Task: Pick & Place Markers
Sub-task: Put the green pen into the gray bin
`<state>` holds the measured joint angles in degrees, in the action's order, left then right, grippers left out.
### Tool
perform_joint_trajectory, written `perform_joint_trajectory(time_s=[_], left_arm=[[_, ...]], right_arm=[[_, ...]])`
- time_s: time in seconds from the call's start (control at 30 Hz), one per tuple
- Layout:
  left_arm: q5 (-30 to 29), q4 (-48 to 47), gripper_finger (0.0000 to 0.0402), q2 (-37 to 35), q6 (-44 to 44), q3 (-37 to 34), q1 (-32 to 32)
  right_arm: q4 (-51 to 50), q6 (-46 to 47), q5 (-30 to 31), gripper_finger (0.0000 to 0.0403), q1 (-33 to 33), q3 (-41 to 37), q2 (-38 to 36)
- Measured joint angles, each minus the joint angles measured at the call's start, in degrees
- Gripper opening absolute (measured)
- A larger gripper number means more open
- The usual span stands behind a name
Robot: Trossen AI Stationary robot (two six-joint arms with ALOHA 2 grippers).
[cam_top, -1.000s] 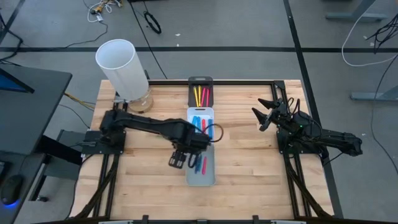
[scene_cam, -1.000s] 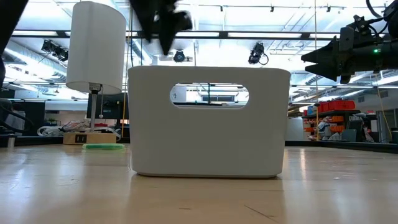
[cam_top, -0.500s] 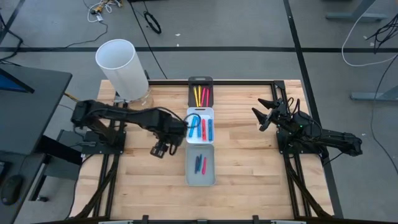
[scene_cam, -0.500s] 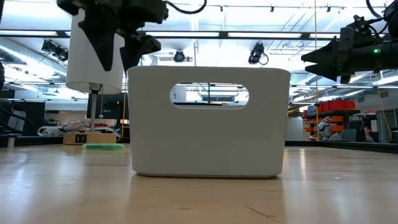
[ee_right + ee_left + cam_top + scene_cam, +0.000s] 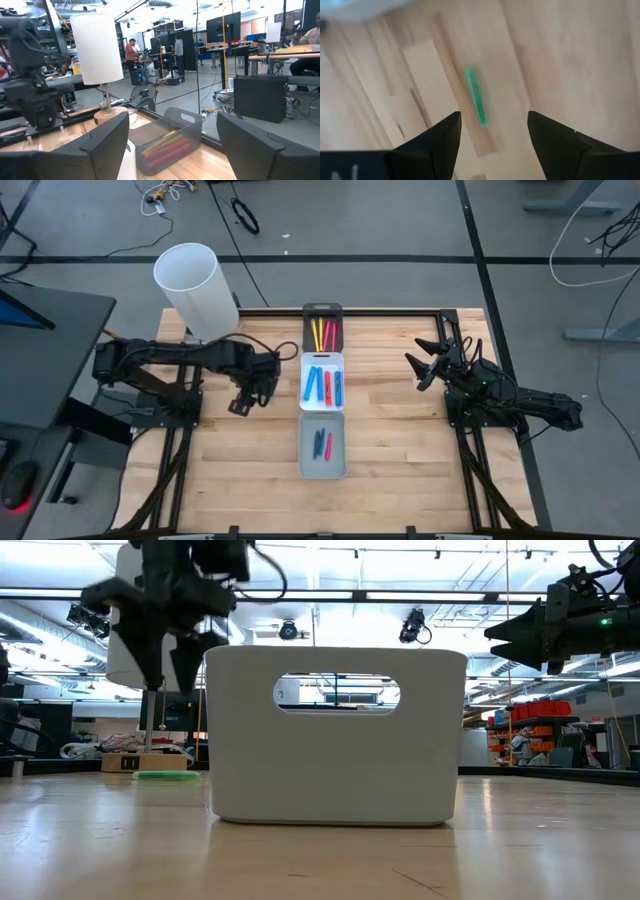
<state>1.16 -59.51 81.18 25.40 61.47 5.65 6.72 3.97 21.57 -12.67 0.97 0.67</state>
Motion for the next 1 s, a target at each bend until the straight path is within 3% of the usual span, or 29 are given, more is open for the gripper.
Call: perform_joint_trajectory(time_s=[0.5,1.0], left_arm=[[0.2,5.6,0.0234,-1.4,5.0,-8.2,8.4],[2.2,15.0,0.0234,-0.2,1.8,-14.6,6.8]], right_arm=[[-0.1,0.0,0.0,0.0302,0.0,0.0,0.0],[0.0,0.0,0.0,0.0302,0.0,0.0,0.0]])
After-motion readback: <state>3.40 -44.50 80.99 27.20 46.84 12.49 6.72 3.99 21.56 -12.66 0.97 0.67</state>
